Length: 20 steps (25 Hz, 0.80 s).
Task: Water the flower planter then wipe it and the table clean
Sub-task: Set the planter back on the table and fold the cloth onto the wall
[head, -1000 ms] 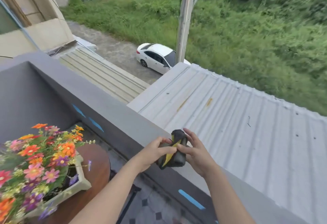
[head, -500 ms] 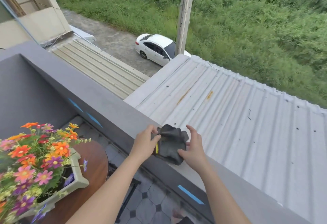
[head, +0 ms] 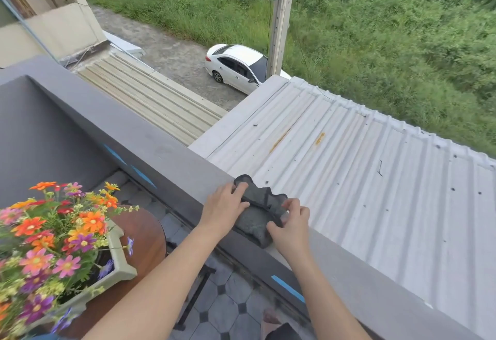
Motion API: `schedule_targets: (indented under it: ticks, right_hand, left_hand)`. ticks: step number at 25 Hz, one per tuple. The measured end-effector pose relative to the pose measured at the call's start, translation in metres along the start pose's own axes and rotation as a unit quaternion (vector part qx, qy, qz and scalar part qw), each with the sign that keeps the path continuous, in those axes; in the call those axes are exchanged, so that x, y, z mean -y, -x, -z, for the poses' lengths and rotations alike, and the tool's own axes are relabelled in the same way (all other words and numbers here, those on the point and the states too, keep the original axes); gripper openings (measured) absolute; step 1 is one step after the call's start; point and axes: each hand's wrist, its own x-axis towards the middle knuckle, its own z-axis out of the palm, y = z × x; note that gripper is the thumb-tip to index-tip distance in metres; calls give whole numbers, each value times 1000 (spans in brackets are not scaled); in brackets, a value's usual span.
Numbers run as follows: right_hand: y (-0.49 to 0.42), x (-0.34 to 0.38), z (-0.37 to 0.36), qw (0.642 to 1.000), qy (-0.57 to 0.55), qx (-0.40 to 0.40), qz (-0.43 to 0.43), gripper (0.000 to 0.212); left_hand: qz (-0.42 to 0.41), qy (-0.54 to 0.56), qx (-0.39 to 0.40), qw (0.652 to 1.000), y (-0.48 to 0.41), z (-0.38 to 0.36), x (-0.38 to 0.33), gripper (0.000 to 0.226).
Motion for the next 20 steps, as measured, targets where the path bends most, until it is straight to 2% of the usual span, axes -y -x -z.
schedule_targets:
  ticks: [1,3,5,7,10,11,12,14,16,18,20]
  right_hand:
    - [3,0,-2,1000,1,-6,6,34]
    - [11,-4,-7,1000,16,-6,16,31]
    - [14,-8,-9,998,49,9,24,36]
    - [11,-11,-8,996,77,27,39,46]
    - [7,-15,0,993,94,68,39,52]
    - [7,-16,2,992,95,78,37,53]
    - [7,-19,4,991,102,83,35,53]
    - [9,-21,6,987,133,83,46,54]
    - [13,-21,5,974,210,60,67,55]
    - [14,-23,-1,945,305,4,119,54]
    - [11,-22,-9,930,337,10,145,51]
  left_hand:
    - [-41,-64,-28,997,-2,-1,4,40]
    - [-118,-123,-85,982,-4,-6,9,39]
    - [-207,-127,-100,965,-4,-13,11,46]
    - [-245,-118,-87,958,-5,-15,10,48]
    - [-232,-128,-60,962,-7,-8,4,20]
    - [-204,-116,-57,970,-7,-6,3,14]
    - [-159,-77,-55,983,-10,-2,2,8]
    - [16,35,-44,998,-27,6,5,16]
    - [139,88,-86,983,-38,11,9,18]
    - [147,125,-142,971,-38,10,8,20]
    - [44,160,-150,975,-26,8,-4,18]
